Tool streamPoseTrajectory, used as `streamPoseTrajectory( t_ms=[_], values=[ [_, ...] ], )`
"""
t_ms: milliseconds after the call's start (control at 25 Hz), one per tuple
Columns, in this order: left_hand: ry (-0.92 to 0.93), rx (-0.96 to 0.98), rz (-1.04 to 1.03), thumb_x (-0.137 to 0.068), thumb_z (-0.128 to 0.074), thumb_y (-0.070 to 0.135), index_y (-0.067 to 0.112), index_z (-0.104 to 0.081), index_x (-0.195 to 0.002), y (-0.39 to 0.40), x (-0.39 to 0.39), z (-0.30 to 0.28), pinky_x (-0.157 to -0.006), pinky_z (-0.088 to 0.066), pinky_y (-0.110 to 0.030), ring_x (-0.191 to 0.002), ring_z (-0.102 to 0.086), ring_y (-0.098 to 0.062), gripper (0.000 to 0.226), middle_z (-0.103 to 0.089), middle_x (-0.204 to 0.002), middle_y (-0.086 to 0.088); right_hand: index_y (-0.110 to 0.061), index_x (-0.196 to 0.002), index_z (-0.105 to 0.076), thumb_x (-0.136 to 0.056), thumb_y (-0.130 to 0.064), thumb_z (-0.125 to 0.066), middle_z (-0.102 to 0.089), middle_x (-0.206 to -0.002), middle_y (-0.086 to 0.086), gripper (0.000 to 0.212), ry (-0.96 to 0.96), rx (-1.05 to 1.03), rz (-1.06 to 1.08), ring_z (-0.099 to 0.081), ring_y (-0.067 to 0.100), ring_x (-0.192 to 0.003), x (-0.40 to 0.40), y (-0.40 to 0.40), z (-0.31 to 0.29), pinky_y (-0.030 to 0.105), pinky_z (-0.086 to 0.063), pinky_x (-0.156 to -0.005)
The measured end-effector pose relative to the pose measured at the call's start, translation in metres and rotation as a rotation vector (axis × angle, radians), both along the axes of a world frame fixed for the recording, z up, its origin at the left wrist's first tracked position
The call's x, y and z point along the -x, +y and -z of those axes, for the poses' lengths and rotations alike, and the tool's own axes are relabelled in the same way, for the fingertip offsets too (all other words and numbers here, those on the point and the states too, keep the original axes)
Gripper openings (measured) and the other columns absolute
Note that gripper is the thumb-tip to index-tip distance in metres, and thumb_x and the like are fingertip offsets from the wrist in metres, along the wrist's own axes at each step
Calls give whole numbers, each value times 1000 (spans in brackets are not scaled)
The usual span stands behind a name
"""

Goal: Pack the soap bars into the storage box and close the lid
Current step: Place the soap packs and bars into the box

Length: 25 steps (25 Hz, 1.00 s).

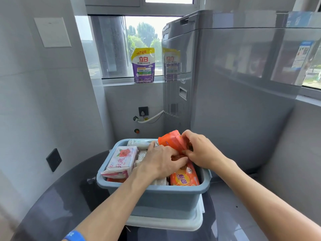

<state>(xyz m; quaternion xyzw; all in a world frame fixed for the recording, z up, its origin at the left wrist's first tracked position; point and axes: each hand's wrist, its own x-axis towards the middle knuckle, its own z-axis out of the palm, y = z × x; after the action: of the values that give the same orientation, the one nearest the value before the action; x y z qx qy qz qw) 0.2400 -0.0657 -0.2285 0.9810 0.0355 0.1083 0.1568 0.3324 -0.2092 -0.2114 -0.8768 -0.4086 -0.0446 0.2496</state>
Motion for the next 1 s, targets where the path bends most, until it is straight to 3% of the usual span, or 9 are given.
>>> streamPoseTrajectory(
  t_ms=[80, 160, 240, 320, 440, 600, 680, 880, 1000],
  values=[
    [-151, -105, -50, -85, -46, 57, 25, -67, -67, -1, 4, 0, -87, -39, -36, -71, -57, -21, 42, -68, -68, 2, -18, -103, -50, -80, -18, -63, -64, -94, 0, 27, -57, 104, 27, -61, 29, -87, 0, 3, -5, 40, -50, -73],
    [-327, -143, -149, -86, -58, 44, 23, -56, -60, 0, 7, -2, -61, -34, -29, -63, -58, -23, 33, -65, -63, 0, -22, -118, -49, -81, -19, -61, -62, -106, 0, 39, -82, 87, -30, -62, 26, -92, 1, 5, -9, 38, -50, -73],
    [-450, -50, -230, -84, -64, 35, 25, -52, -65, 1, 8, -7, -55, -29, -25, -63, -56, -19, 25, -61, -68, 3, -34, -135, -47, -85, -19, -60, -57, -121, -7, 53, -95, 6, -126, -59, 18, -93, 4, 2, -12, 36, -51, -78],
    [-490, 58, -251, -83, -68, 27, 22, -61, -85, 8, 6, -6, -60, -33, -22, -77, -53, -13, 8, -60, -88, 4, -36, -127, -61, -91, -17, -58, -62, -125, -12, 41, -188, 0, -144, -60, 19, -96, 1, -1, -10, 39, -52, -81],
    [-318, 130, -244, -85, -66, 20, 20, -64, -121, 14, 2, 1, -79, -47, -29, -106, -55, -17, 35, -63, -120, 0, -30, -116, -73, -94, -20, -60, -72, -120, -9, 27, -195, -14, -26, -65, 23, -105, -6, -5, -6, 43, -54, -87],
    [-224, 113, -206, -89, -61, 18, 23, -58, -133, 18, 5, 0, -92, -49, -38, -118, -51, -20, 45, -62, -130, 1, -29, -106, -68, -90, -23, -62, -72, -99, -2, 18, -113, 7, 61, -65, 26, -87, -5, -1, -5, 37, -53, -70],
    [-196, 103, -171, -91, -57, 20, 21, -60, -131, 20, 6, 0, -94, -49, -40, -118, -50, -21, 40, -61, -129, 2, -26, -100, -58, -88, -19, -61, -65, -90, -2, 14, -138, 33, 25, -59, 24, -79, 3, 9, -6, 33, -44, -60],
    [-188, -200, -187, -94, -47, 27, 22, -73, -100, 26, 6, -3, -91, -36, -40, -106, -50, -19, 28, -66, -113, 9, -29, -94, -45, -84, -20, -65, -54, -94, -7, 24, -167, 81, -91, -55, 20, -85, 4, 23, -8, 32, -42, -67],
    [-249, -257, 95, -94, -47, 20, 16, -75, -95, 25, 8, -4, -90, -40, -39, -98, -52, -19, 28, -67, -102, 2, -31, -89, -48, -80, -21, -76, -57, -84, -14, 31, -17, -187, 20, -57, 14, -77, -7, 3, -4, 34, -42, -66]
  ],
)
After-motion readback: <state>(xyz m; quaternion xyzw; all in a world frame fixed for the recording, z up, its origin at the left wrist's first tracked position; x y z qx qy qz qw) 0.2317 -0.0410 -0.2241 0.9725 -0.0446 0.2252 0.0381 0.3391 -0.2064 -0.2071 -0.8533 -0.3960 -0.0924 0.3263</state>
